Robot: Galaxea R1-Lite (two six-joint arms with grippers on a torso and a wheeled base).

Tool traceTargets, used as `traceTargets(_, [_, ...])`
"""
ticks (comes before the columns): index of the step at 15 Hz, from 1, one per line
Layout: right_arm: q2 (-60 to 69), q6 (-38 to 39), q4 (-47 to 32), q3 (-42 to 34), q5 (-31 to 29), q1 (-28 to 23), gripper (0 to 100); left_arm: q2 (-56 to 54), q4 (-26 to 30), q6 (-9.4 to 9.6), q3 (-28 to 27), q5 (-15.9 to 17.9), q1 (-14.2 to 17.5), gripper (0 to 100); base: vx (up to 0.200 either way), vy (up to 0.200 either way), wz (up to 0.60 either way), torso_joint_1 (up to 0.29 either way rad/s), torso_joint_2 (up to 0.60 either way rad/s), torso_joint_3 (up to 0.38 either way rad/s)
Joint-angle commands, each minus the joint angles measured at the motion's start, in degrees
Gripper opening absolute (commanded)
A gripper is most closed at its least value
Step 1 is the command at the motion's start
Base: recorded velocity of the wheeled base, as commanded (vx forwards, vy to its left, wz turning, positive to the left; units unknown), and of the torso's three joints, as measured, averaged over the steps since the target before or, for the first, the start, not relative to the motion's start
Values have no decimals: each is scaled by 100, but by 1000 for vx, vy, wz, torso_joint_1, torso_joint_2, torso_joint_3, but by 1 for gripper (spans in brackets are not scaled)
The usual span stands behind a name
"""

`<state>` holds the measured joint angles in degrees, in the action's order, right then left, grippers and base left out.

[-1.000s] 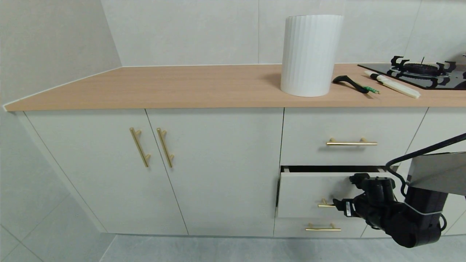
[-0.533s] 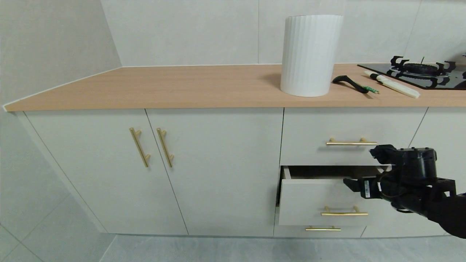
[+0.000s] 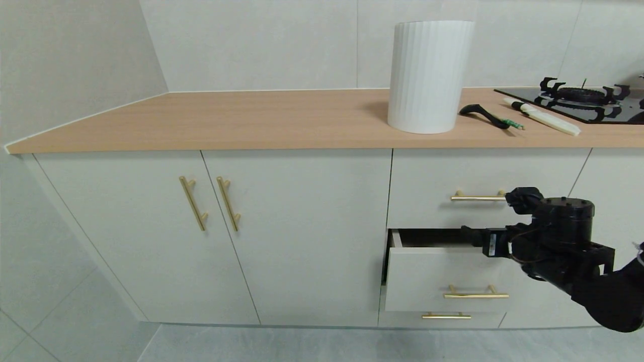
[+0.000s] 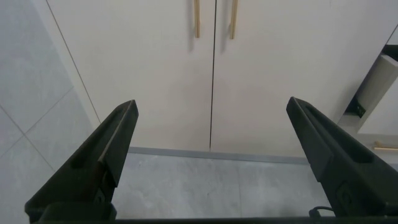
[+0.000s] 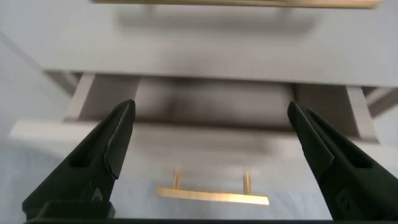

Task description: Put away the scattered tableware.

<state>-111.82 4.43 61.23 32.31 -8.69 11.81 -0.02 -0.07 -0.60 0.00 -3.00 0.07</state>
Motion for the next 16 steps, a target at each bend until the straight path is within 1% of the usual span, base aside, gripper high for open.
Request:
traceTargets(1, [-841, -3, 416, 13, -62, 5, 100, 2, -1, -2, 0, -8, 1, 100, 0, 0, 0, 0, 0, 0])
traceTargets(5, [-1219, 41, 495, 285, -194, 5, 100, 2, -1, -2, 0, -8, 1, 100, 0, 0, 0, 0, 0, 0])
traceTargets(7, [-1386, 182, 495, 417, -282, 14, 100, 2, -1, -2, 0, 1, 1, 100, 0, 0, 0, 0, 0, 0])
traceTargets(16, [-1316, 155, 425, 250, -265, 14, 100, 2, -1, -2, 0, 1, 1, 100, 0, 0, 0, 0, 0, 0])
